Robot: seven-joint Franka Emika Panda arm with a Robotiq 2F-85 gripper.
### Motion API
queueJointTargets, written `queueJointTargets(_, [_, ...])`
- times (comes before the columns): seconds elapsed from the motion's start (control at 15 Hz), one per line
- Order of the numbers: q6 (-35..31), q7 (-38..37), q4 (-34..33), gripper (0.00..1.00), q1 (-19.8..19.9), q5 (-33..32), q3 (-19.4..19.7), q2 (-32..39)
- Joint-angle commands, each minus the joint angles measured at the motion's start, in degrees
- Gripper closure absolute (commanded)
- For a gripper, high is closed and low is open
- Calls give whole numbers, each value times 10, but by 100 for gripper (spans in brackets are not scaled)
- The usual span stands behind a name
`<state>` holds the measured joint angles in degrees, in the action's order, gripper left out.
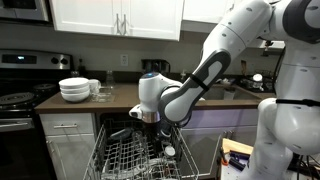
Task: Take the two plates out of the dishwasher and stack them on the plate on the counter
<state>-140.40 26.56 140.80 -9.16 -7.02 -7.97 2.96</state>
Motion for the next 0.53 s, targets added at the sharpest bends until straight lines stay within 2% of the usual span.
queueJointTargets(0.0, [-9,15,-13,0,2,33,-14,21])
queueJointTargets(0.2, [-14,15,-15,0,1,63,-25,36])
queueJointTargets(0.47, [-39,-8,-14,0,2,63,-33,66])
